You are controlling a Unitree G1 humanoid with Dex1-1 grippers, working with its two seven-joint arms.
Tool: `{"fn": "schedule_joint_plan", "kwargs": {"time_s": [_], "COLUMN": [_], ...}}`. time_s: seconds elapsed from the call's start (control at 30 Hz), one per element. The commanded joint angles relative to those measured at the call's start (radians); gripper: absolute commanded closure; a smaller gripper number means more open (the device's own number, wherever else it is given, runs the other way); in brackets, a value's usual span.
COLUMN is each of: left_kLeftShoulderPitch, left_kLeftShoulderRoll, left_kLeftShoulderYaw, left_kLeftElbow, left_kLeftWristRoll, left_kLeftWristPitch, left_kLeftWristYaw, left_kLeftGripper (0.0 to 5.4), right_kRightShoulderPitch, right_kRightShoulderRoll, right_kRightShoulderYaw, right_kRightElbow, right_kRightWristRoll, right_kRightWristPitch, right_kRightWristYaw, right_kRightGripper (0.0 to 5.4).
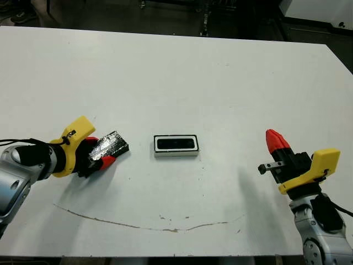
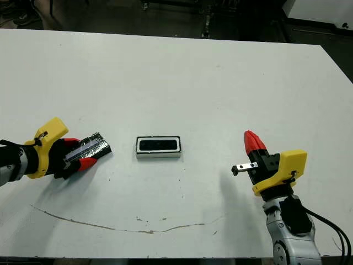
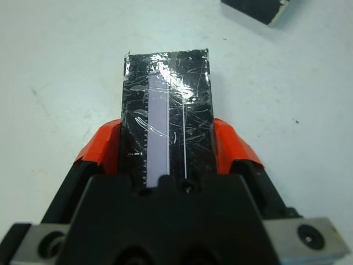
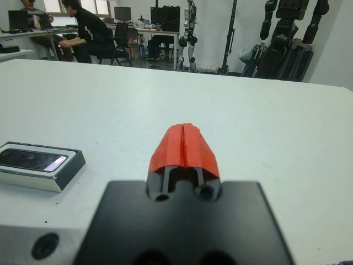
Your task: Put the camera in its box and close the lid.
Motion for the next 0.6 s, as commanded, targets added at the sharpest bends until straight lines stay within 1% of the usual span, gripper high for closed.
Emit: {"fn": "schedule_joint_plan", "kwargs": {"time_s": [0.03,0.07,0.17,0.33,0.43,0.6], "left_kLeftShoulderPitch": [0.003,0.003,-0.001,-0.054,-0.105,-0.169], "left_kLeftShoulderRoll": [-0.003,-0.007,-0.041,-0.102,-0.136,-0.181], "left_kLeftShoulderYaw": [-0.006,0.001,0.055,0.121,0.116,0.081], "left_kLeftElbow": [0.002,-0.002,-0.003,0.007,0.077,0.199], "left_kLeftWristRoll": [0.020,0.021,-0.009,-0.060,-0.069,-0.070], "left_kLeftWristPitch": [-0.017,-0.025,-0.074,-0.122,-0.199,-0.283], "left_kLeftWristYaw": [0.016,0.024,0.030,0.046,0.022,-0.030], "left_kLeftGripper": [2.23,2.23,2.23,2.23,2.23,2.23], "right_kRightShoulderPitch": [0.005,0.005,0.005,0.003,0.004,0.003], "right_kRightShoulderRoll": [-0.012,-0.013,-0.013,-0.010,-0.007,-0.009], "right_kRightShoulderYaw": [-0.010,-0.010,-0.009,-0.007,-0.004,-0.005], "right_kRightElbow": [0.005,0.006,0.007,0.008,0.006,0.004], "right_kRightWristRoll": [0.000,-0.003,-0.003,-0.001,0.000,0.000], "right_kRightWristPitch": [-0.001,-0.003,-0.003,0.001,0.001,0.000], "right_kRightWristYaw": [-0.003,-0.004,-0.004,-0.005,-0.008,-0.009], "right_kRightGripper": [5.40,5.40,5.40,5.40,5.40,5.40]}}
